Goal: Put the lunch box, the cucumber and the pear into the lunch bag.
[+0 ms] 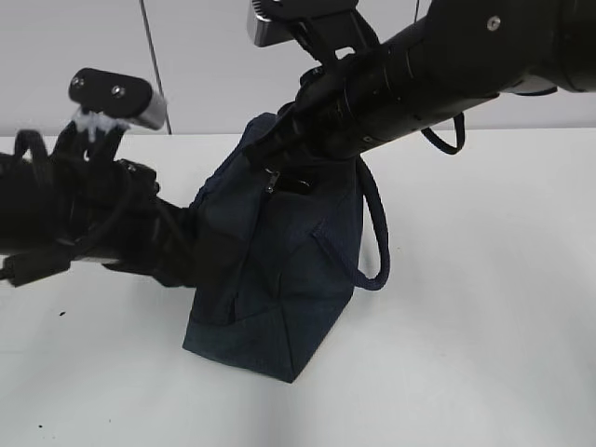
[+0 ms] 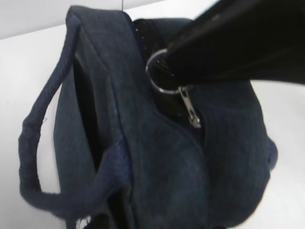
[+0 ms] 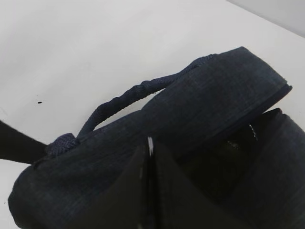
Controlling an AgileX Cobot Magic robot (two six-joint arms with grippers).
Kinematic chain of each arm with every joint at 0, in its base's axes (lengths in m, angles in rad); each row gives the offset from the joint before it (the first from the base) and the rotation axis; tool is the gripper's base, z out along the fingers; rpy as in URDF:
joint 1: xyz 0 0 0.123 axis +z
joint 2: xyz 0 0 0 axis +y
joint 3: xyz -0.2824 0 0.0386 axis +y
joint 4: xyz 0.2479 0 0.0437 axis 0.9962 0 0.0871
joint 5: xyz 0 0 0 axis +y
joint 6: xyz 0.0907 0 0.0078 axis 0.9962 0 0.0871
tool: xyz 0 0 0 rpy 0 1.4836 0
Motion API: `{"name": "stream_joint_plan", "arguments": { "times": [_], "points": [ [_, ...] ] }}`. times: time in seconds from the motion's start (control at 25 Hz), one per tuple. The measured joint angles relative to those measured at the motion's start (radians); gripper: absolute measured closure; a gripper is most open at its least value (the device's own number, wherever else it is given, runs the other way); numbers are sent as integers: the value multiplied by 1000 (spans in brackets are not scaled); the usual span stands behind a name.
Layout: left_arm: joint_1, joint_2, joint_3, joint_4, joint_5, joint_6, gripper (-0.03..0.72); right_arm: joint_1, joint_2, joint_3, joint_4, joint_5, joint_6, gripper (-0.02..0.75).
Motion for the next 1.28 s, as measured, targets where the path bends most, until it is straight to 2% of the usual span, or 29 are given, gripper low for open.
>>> {"name": "stream_joint_plan", "arguments": {
  "times": [0.12, 0.24, 0.32, 0.4, 0.8, 1.04, 1.28],
  "points": [
    [0, 54, -67, -28, 16, 0, 326, 0, 0, 0, 0, 2, 0, 732],
    [0, 110, -114, -35, 63, -1, 476, -1, 0, 0, 4, 2, 0, 732],
    [0, 140, -125, -37, 77, -3, 617, -2, 0, 0, 4, 4, 0, 732],
    [0, 147, -127, -40, 85, -4, 676, -2, 0, -12, 6, 18, 0, 732],
    [3, 101, -128, -30, 121, -23, 701, -47, 13, -92, 1, 97, 2, 732],
    [3, 100, -138, 63, 137, -115, 703, -107, 16, -92, 41, 154, 13, 732],
    [3, 99, -145, 158, 162, -202, 704, -125, 20, -92, 50, 178, 15, 732]
  ]
}}
